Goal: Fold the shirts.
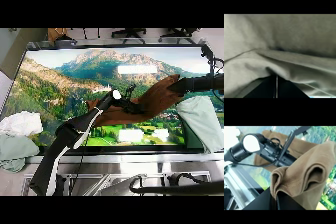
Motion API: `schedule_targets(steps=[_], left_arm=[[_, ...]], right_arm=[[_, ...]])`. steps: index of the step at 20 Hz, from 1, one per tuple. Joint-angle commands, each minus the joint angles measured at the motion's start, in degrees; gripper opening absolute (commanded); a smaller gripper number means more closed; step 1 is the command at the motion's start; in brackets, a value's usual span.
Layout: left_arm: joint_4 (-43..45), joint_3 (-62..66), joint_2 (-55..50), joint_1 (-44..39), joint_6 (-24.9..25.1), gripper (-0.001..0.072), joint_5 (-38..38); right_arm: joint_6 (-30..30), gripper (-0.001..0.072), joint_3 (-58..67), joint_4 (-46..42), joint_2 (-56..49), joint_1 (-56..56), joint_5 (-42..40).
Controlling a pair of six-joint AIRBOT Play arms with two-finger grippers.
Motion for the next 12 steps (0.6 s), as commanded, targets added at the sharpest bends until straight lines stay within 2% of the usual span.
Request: schedule_targets(steps=[1,6,9,12], left_arm=[[-4.11,2.19,1.73,1.51,1.25,0.0017,-3.10],[-4.17,0.61,17.84,16.09,2.99,0.0014,-20.13],[-4.20,-6.03,34.27,28.39,5.88,0.0014,-21.49],[-4.28,-10.86,48.81,38.95,8.09,0.0015,-21.40]], right_arm=[[0.55,0.0019,0.07,0.42,0.15,-0.02,0.24],[1.79,0.0019,0.04,1.44,0.15,0.52,-1.07],[1.77,0.0020,-0.02,3.67,0.11,6.45,-5.31],[1.77,0.0019,-0.13,4.33,-1.18,20.76,-16.59]])
